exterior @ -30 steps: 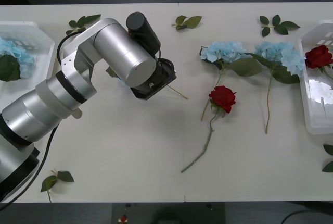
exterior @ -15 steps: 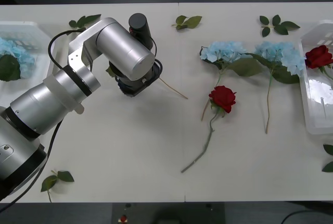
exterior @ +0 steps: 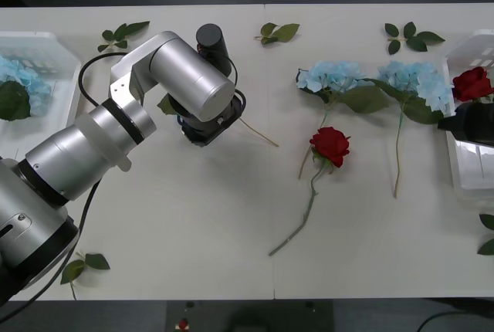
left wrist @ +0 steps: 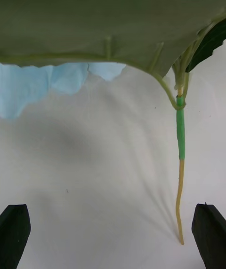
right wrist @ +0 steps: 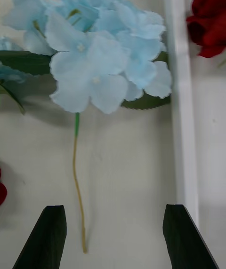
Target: Put the red flowers into the right box and the blue flowers into the left box
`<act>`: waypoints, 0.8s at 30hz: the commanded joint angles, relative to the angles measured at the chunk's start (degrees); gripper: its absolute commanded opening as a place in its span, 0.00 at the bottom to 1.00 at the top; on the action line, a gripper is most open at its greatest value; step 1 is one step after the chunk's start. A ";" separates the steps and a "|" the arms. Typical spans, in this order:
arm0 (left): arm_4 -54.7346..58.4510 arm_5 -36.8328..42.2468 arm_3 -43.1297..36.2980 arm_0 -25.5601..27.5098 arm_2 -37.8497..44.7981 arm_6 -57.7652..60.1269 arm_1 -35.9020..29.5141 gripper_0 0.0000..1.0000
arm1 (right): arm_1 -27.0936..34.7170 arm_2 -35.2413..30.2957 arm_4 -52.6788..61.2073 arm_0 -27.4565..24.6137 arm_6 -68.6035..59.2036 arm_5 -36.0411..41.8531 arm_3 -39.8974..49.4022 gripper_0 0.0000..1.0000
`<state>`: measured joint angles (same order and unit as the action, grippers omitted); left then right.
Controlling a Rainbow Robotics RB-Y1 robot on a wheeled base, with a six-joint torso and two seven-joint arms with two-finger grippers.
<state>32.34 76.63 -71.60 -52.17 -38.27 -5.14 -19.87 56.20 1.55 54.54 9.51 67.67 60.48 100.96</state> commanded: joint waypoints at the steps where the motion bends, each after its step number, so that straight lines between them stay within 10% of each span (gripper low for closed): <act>1: 0.27 -1.75 5.33 -5.22 0.30 0.56 3.35 1.00 | -3.02 4.61 -7.17 5.08 -5.70 0.16 0.55 0.60; 24: 1.32 -6.49 20.09 -11.02 -2.43 -0.75 8.44 1.00 | -18.84 10.94 -25.80 18.26 -6.32 -1.77 -17.20 0.60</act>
<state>33.37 71.10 -51.62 -59.96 -39.86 -5.17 -12.16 37.12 12.52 29.46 25.26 60.72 59.49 84.64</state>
